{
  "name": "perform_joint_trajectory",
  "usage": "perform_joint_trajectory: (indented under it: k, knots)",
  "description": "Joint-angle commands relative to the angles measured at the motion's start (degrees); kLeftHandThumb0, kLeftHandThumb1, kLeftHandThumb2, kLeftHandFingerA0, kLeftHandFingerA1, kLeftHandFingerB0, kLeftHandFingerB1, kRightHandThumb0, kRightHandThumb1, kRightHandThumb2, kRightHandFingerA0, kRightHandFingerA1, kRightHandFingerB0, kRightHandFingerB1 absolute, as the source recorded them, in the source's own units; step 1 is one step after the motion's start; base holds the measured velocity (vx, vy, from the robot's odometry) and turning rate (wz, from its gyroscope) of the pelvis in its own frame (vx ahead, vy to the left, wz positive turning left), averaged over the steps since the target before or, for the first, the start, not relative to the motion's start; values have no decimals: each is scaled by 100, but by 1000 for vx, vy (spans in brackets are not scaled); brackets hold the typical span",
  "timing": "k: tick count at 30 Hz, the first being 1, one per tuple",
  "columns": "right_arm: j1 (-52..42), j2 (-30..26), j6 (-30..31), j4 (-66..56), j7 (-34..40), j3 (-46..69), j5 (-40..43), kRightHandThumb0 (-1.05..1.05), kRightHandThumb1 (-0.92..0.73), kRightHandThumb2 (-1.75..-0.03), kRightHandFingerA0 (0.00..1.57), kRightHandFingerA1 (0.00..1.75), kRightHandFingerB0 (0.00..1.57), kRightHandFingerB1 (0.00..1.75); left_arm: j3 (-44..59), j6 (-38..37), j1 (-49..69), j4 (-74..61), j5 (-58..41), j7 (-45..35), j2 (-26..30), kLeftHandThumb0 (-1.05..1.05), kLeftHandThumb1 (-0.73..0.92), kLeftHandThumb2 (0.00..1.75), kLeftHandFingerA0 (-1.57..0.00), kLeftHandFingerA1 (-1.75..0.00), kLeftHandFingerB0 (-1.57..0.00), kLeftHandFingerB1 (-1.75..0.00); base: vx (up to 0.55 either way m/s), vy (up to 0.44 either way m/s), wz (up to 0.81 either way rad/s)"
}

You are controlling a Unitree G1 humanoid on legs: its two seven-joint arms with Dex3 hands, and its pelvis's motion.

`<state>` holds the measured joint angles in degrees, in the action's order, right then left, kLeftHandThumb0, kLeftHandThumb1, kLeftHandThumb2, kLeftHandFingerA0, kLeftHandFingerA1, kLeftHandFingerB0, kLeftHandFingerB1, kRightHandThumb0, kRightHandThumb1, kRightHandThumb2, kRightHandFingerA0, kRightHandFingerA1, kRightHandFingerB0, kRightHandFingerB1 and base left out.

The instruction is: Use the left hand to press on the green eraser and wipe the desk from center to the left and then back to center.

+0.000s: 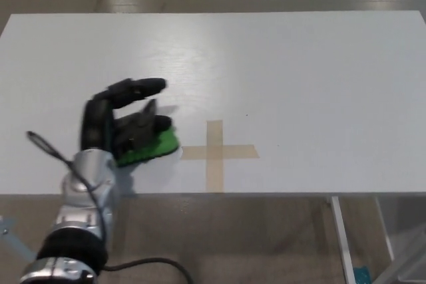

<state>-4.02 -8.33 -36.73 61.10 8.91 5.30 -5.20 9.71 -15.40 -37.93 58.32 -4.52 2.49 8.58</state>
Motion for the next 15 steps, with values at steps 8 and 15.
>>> perform_joint_trajectory:
  k: [8,15]
  knots:
    - [-12,-5,-101,129,-85,58,72,-44,-76,-63,67,54,59,40,720,353,300,664,-468,-698,1063,-13,81,65,-102,-51,-92,-49,0,0,0]
    - [-60,35,-82,162,43,56,33,-44,-76,-63,66,54,59,39,866,298,274,980,-486,-804,1343,-10,81,65,-101,-51,-94,-50,0,0,0]
